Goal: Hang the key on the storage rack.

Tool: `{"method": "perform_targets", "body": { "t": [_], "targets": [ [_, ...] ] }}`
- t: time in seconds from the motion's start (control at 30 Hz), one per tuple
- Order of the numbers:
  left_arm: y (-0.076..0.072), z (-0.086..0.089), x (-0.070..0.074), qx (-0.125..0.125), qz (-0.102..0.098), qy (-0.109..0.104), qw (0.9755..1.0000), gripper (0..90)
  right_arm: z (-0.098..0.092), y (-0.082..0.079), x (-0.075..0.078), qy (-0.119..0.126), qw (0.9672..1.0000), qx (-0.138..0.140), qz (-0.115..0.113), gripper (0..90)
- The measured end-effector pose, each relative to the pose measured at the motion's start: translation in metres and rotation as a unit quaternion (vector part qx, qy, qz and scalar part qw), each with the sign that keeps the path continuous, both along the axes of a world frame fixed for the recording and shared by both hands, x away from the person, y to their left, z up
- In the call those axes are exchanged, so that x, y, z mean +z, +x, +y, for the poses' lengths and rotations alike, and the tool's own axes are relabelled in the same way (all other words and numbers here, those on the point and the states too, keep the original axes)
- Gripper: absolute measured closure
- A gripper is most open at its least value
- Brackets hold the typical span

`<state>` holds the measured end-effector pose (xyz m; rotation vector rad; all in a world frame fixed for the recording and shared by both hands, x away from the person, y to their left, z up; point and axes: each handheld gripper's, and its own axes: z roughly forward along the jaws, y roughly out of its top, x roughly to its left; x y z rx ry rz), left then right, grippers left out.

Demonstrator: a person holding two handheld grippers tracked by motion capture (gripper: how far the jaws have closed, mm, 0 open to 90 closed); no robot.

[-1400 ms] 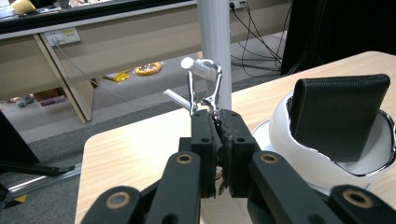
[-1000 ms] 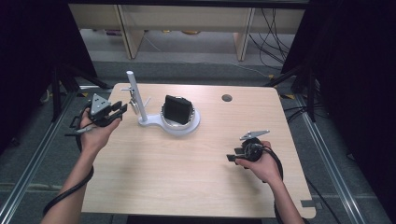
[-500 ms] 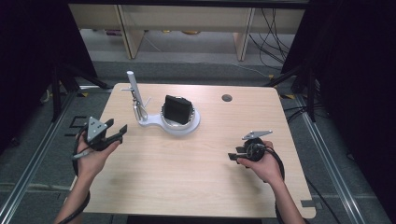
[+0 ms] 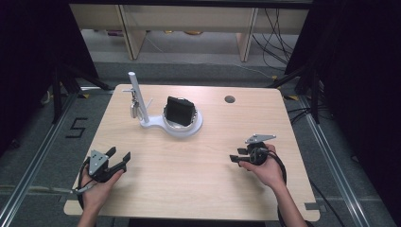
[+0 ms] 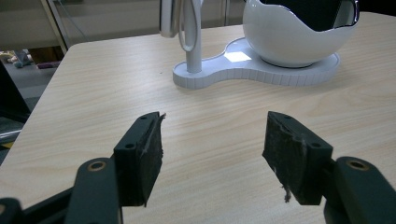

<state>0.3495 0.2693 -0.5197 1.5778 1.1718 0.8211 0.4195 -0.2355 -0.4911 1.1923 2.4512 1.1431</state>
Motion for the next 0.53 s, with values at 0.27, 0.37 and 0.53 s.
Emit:
{"method": "perform_targets", "body": {
  "t": [0.27, 0.37, 0.53],
  "targets": [
    [-0.0052, -0.0003, -0.0042, 0.003, -0.016, 0.003, 0.9999, 36.0, 0.0026, -0.0023, -0.0076, 0.001, 1.0000, 0.004, -0.006, 48.5],
    [-0.0043, -0.0015, -0.0046, 0.001, -0.015, 0.006, 0.9999, 35.8, 0.0038, -0.0032, -0.0084, 0.001, 1.0000, 0.006, -0.003, 48.1],
    [-0.0044, -0.0025, -0.0044, 0.003, -0.014, 0.013, 0.9998, 34.6, 0.0045, -0.0036, -0.0078, 0.002, 1.0000, 0.007, -0.006, 47.8]
  ]
}}
